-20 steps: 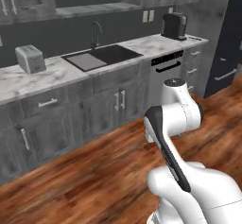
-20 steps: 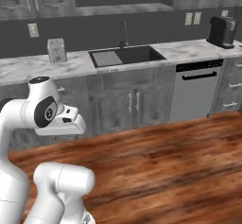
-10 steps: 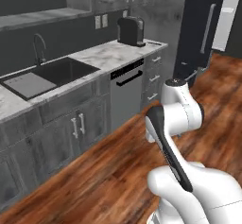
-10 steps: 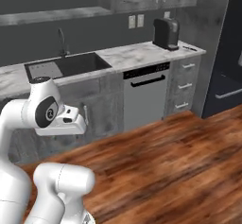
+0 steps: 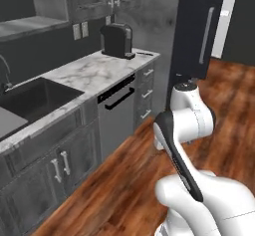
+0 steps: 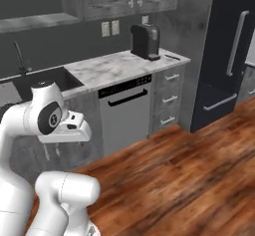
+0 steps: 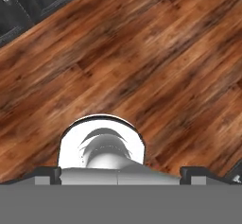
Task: Retrieve the butter from the fridge and place it on a plate on the dining table. Then retrieve the butter knife by the fridge and place it near the plate.
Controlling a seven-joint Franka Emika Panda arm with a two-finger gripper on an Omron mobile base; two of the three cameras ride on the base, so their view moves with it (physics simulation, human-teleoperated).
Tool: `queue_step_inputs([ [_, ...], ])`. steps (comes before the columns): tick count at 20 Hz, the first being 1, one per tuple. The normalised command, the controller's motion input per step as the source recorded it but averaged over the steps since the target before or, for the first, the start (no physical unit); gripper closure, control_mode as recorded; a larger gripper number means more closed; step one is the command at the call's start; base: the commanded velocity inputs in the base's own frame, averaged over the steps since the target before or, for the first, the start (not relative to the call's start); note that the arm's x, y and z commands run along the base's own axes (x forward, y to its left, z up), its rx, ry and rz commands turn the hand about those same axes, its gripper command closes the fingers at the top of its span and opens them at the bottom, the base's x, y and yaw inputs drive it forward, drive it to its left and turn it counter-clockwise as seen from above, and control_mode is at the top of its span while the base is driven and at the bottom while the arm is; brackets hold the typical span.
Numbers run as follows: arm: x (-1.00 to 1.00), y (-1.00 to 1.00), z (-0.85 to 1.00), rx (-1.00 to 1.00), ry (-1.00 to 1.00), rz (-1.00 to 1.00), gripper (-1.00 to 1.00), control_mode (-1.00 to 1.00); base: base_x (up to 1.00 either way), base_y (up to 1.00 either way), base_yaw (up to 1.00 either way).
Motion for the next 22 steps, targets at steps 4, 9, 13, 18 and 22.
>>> queue_step_inputs([
  [4,0.00,0.00,0.00,0.00,0.00,0.00,-1.00,1.00,1.00,-0.19,-0.14],
  [9,0.00,0.00,0.00,0.00,0.00,0.00,-1.00,1.00,1.00,-0.71,0.00],
  [13,0.00,0.00,0.00,0.00,0.00,0.00,-1.00,1.00,1.00,-0.69,0.23],
  [18,0.00,0.00,0.00,0.00,0.00,0.00,-1.00,1.00,1.00,-0.50,0.39],
  [22,0.00,0.00,0.00,0.00,0.00,0.00,-1.00,1.00,0.90,-0.29,0.36],
])
